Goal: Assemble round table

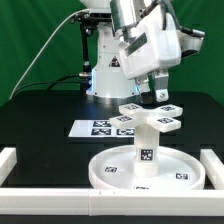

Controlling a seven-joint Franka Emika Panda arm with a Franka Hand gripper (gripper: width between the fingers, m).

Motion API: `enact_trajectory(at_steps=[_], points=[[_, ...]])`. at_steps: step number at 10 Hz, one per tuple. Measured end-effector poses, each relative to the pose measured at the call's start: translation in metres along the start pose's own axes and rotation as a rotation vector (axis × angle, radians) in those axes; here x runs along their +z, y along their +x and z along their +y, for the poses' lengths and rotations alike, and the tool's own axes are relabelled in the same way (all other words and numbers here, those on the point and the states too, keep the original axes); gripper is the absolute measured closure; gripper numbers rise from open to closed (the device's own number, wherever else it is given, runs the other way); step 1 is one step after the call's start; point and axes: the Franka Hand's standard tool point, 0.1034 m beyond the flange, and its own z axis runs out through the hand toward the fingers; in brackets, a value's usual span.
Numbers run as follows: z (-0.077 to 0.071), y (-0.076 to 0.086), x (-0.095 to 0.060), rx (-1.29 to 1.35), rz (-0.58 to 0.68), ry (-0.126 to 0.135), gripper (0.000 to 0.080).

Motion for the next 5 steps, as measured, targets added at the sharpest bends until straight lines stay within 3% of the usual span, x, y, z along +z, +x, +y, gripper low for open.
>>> enact_trajectory(at_steps=[3,5], points=[[-0.0029,-0.0057,0.0005,-0.325,-0.023,-0.049,0.015],[-0.0013,-0.0027,0.0007,-0.468,-0.023,-0.051,0.015]])
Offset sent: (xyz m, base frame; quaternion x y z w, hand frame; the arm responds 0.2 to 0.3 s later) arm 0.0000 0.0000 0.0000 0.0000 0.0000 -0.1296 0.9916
